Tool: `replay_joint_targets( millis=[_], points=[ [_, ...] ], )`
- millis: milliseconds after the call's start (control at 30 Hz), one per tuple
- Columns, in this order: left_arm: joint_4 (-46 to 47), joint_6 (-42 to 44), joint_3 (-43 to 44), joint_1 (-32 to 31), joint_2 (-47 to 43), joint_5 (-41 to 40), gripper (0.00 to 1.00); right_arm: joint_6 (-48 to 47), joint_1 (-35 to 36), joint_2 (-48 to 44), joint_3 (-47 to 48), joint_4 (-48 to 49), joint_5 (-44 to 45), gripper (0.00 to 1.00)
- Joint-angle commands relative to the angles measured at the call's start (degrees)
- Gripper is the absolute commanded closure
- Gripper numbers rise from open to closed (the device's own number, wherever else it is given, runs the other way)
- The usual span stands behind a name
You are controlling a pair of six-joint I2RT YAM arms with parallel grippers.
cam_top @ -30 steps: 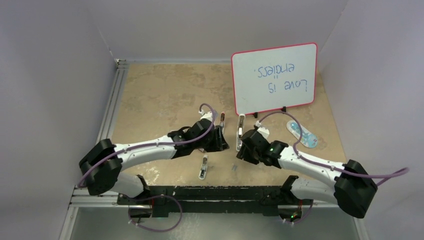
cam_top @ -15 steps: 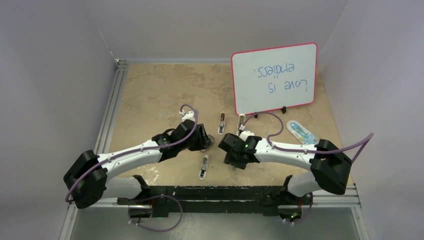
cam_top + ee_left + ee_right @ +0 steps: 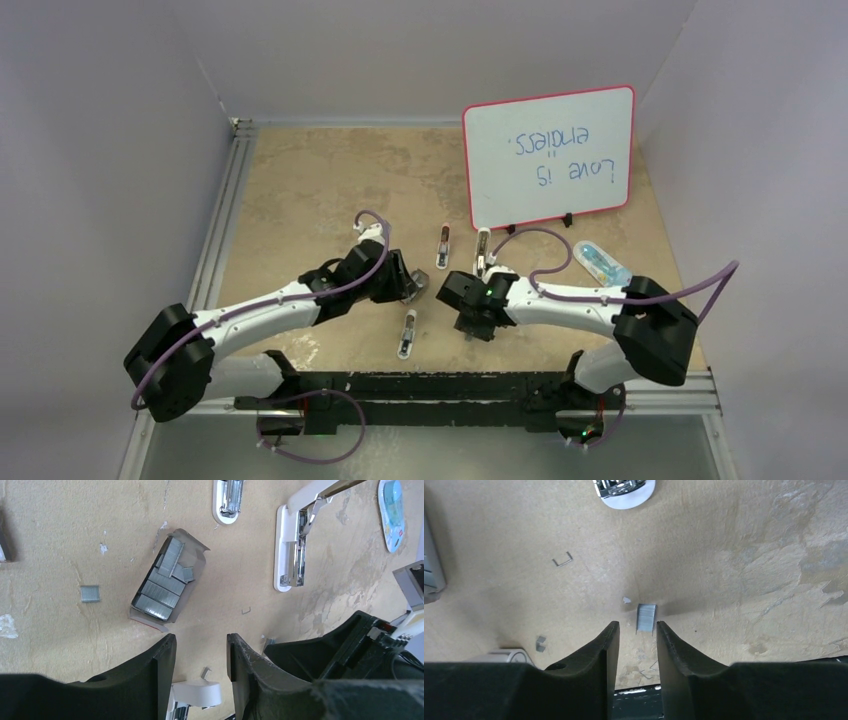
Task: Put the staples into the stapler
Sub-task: Pick up the staple from the center of the board.
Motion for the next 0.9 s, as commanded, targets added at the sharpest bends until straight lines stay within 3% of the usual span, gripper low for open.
replay_joint_targets(
  millis=[0,200,600,867],
  points=[
    [2.4,1.0,-0.2,0.5,-1.0,1.0,0.59,1.3,0.2,0.6,-1.1,0.9,0.6,0.65],
    [1.9,1.0,-0.2,0.7,-0.9,0.9,0.59,0.6,0.2,2.5,-1.8,1.6,0.6,0.64],
    [1.5,1.4,-0.5,1.7,-2.8,4.3,0.54,-0.8,0.1,0.3,-6.0,8.4,2.4,0.85],
    [6.0,4.1,-1.2,6.6,-6.9,20.5,0.39,-9.5,-4.1,-10.8,-9.1,20.9,4.0,0.85]
  ],
)
